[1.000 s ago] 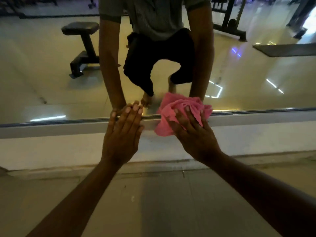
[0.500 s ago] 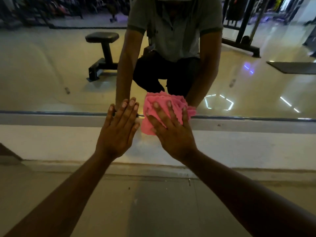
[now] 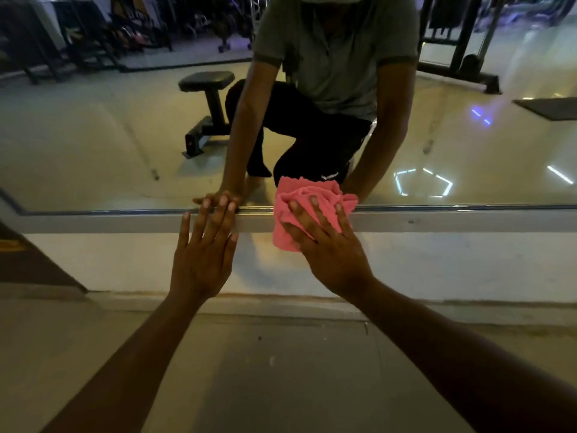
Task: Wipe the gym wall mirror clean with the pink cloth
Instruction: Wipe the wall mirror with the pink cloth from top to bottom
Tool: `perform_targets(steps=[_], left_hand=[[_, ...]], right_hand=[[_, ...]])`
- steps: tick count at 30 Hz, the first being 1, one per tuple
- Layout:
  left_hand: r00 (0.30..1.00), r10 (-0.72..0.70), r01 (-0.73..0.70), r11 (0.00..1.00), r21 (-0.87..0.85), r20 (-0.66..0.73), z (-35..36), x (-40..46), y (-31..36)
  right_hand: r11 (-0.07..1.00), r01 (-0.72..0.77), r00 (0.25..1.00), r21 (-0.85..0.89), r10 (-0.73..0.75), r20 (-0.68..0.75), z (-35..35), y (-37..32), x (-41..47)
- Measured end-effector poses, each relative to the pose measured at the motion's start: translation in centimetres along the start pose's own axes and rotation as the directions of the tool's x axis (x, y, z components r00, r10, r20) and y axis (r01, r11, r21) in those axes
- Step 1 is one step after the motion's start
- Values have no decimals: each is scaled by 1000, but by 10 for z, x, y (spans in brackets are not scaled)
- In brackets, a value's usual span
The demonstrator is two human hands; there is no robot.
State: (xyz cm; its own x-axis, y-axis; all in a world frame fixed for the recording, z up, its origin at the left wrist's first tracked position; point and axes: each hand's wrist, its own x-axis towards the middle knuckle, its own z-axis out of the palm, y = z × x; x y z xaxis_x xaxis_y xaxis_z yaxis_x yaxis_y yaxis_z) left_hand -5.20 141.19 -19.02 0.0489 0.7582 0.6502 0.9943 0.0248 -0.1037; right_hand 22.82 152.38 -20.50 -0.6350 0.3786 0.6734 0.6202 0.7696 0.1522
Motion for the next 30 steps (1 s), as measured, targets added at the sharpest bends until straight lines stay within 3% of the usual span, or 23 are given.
perform_targets(steps=[4,9,12,15,20,22,25,27,30], left_hand=[[1000,25,-25,999,-37,1,7,-6,-22],[999,40,-40,999,-34,-18,5,-12,-65],[994,97,-97,995,-2,-44,8,-14,-88],[982,178,-178,984,3,-68,13,-11,-95],[990,-20,4,993,-115,-141,7,-14,-115],[989,40,-53,994,-93,-141,10,-15,-128],[976,134,-140,990,-22,-173,12,-11,-144],[969,127,-133,991,-18,-212,11,-9,-143],[966,86,-93,995,-18,-243,17,-8,-140]], right_hand=[[999,-39,999,13,40,-11,11,-48,58],[999,-4,1000,-53,4,9,10,-34,18],[996,-90,996,-9,89,-14,17,-69,61],[1000,12,1000,-8,-11,16,38,-110,92],[990,-121,993,-67,122,1,27,-93,67],[989,-141,989,-40,139,-44,38,-123,104],[1000,-30,999,-6,30,-13,46,-142,130],[996,-87,995,-37,84,-62,35,-120,112],[940,-335,918,67,341,-204,14,-116,135]])
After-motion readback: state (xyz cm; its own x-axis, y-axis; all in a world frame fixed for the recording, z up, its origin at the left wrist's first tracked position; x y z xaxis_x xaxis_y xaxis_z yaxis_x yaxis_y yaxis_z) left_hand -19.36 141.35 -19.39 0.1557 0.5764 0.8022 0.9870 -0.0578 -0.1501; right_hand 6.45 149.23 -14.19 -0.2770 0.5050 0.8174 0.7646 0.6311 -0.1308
